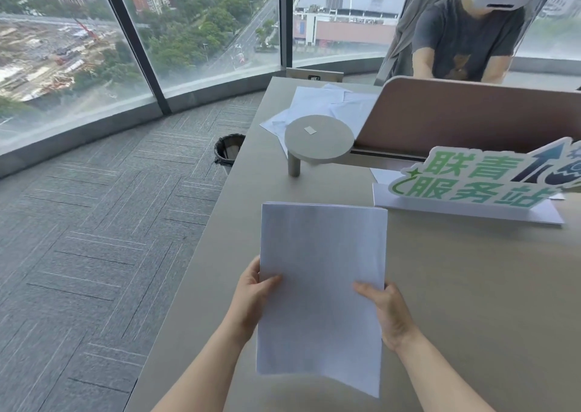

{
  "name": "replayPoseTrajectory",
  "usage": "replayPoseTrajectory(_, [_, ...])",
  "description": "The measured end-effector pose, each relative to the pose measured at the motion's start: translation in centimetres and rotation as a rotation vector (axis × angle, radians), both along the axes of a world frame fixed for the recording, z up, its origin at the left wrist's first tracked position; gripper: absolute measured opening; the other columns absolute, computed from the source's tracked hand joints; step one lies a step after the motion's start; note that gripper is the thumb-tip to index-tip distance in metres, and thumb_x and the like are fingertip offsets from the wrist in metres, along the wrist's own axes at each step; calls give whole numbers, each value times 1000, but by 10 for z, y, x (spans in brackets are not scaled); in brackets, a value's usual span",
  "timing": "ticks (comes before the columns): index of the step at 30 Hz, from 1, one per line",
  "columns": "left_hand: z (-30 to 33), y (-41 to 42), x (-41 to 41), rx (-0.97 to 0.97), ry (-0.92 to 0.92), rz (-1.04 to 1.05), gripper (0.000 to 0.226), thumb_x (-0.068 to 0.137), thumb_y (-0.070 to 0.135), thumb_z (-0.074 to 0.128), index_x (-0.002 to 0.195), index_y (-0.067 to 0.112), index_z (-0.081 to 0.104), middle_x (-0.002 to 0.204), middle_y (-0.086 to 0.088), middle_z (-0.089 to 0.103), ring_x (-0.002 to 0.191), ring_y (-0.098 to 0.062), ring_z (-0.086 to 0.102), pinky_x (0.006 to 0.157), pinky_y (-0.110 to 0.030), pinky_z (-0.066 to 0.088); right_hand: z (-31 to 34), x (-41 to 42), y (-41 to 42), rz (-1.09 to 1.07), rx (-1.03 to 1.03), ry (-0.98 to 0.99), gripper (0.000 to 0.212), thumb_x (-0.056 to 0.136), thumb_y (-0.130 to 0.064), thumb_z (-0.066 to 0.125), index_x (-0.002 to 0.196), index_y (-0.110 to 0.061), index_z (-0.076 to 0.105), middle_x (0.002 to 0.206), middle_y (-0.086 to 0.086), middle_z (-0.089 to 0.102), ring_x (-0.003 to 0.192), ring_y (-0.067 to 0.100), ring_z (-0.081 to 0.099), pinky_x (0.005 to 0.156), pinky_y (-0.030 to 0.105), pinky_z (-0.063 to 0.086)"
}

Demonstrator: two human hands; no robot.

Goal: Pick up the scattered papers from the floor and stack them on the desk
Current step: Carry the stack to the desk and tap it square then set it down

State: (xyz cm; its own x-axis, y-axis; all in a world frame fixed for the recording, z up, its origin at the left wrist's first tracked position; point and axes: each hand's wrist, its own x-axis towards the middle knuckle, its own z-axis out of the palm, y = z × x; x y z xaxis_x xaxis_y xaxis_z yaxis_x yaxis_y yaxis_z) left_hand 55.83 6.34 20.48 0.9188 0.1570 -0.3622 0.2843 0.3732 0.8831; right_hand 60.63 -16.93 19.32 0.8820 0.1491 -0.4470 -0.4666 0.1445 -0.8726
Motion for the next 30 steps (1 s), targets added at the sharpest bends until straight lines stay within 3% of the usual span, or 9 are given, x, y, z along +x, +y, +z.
replayPoseTrajectory(2, [-1, 2, 4, 22, 3, 0, 38, 71, 7, 61, 108, 11, 67, 102, -12, 74, 88, -27, 71, 71, -36, 56, 4, 2, 1, 10, 0, -18, 20, 70, -6, 77, 89, -5, 80, 96, 17, 77, 92, 33, 73, 85, 42, 55])
replayPoseTrajectory(5, [-1, 2, 9, 43, 18, 17, 36, 70, 8, 62, 106, 6, 66, 98, -12, 74, 84, -28, 71, 69, -36, 56, 7, 5, 3, 14, -10, -11, 18, 85, 0, 67, 101, -2, 77, 102, 17, 77, 97, 33, 73, 90, 45, 55])
replayPoseTrajectory(13, [-9, 7, -2, 67, 79, -34, 33, 74, 18, 69, 105, 8, 70, 100, -15, 76, 86, -29, 73, 69, -35, 57, 3, 9, 17, -83, -67, -2, 21, 89, -1, 64, 105, -9, 74, 101, 9, 78, 93, 30, 74, 84, 43, 57])
replayPoseTrajectory(16, [-13, 8, -7, 99, 85, -7, 31, 75, 18, 69, 105, 9, 69, 98, -12, 76, 84, -26, 74, 66, -34, 57, 0, 11, 25, -66, -107, -11, 23, 89, 0, 62, 105, -13, 73, 102, 8, 78, 96, 32, 73, 88, 49, 57])
replayPoseTrajectory(20, [-20, 19, -7, 120, 108, 47, 25, 73, 17, 68, 97, 10, 71, 95, -15, 75, 80, -29, 71, 71, -44, 58, -1, 7, 30, 7, -94, 20, 27, 93, -3, 55, 115, -14, 67, 107, 8, 76, 98, 29, 73, 90, 49, 56])
replayPoseTrajectory(23, [-24, 28, -4, 134, 134, 72, 24, 72, 17, 67, 94, 10, 71, 91, -14, 75, 77, -28, 69, 76, -49, 56, -5, -1, 33, 65, -90, 41, 29, 93, 1, 51, 112, -12, 68, 107, 11, 76, 99, 32, 72, 89, 51, 56])
replayPoseTrajectory(26, [-29, 39, 1, 143, 155, 77, 29, 71, 18, 68, 99, 9, 70, 96, -16, 76, 82, -31, 70, 80, -53, 56, -15, -5, 42, 43, -182, 6, 27, 94, 3, 51, 109, -12, 69, 104, 8, 77, 97, 28, 72, 85, 42, 57])
replayPoseTrajectory(30, [-37, 54, 11, 171, 200, 99, 34, 68, 18, 69, 101, 8, 68, 96, -14, 76, 81, -31, 72, 75, -47, 59, -32, 1, 64, -16, -306, -50, 18, 87, -11, 58, 102, -12, 68, 101, 9, 76, 97, 34, 70, 89, 50, 55])
